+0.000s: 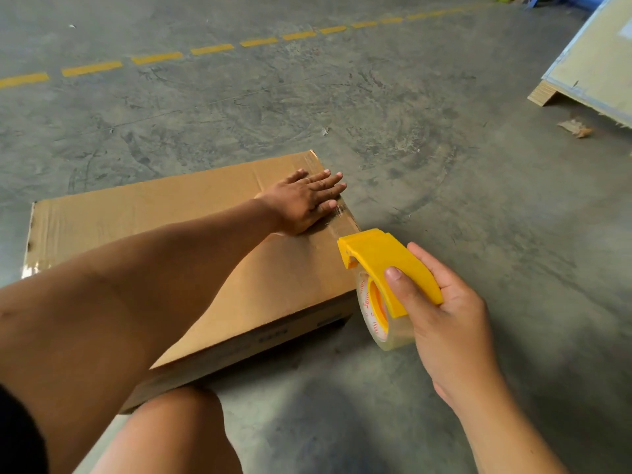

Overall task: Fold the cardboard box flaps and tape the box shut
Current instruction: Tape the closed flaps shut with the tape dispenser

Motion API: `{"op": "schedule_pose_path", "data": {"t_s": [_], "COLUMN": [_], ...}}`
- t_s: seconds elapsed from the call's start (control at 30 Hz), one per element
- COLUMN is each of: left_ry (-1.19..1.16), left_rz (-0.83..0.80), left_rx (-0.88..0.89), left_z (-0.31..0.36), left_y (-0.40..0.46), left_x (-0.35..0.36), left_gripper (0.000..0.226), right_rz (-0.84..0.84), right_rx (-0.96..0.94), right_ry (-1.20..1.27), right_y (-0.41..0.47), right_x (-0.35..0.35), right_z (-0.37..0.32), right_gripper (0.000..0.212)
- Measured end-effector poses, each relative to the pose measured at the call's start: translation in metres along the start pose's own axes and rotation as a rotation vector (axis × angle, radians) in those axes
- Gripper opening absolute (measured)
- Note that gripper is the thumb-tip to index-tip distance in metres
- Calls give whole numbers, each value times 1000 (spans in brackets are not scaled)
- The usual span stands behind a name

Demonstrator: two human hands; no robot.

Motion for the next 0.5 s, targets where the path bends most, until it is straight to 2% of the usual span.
{"op": "schedule_pose_path", "data": {"t_s": [0.2,0.37,0.5], "left_ry": [18,-78,-43], "left_rz": [-58,7,-15], "left_rx": [-85,-100,-117], "left_z": [5,32,37], "left_y": [1,-6,-12], "left_x": [-5,-6,4], "left_gripper": [54,53,55], "right_rz": [-19,-40,-69], "right_rx": [-32,-24,-16], "right_ry": [-11,-17,-20], "right_y": [1,3,5], "right_x": [-1,-7,-8], "right_z": [7,17,17], "right_gripper": [75,78,76]}}
Point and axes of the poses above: each hand's wrist, its own y-axis towards the middle knuckle, its own x-axis out of the palm, z = x × y, the point moved 8 cm from there along y, towards the middle knuckle, and after that the axes turned 1 degree about -z, right-handed, at the moved point
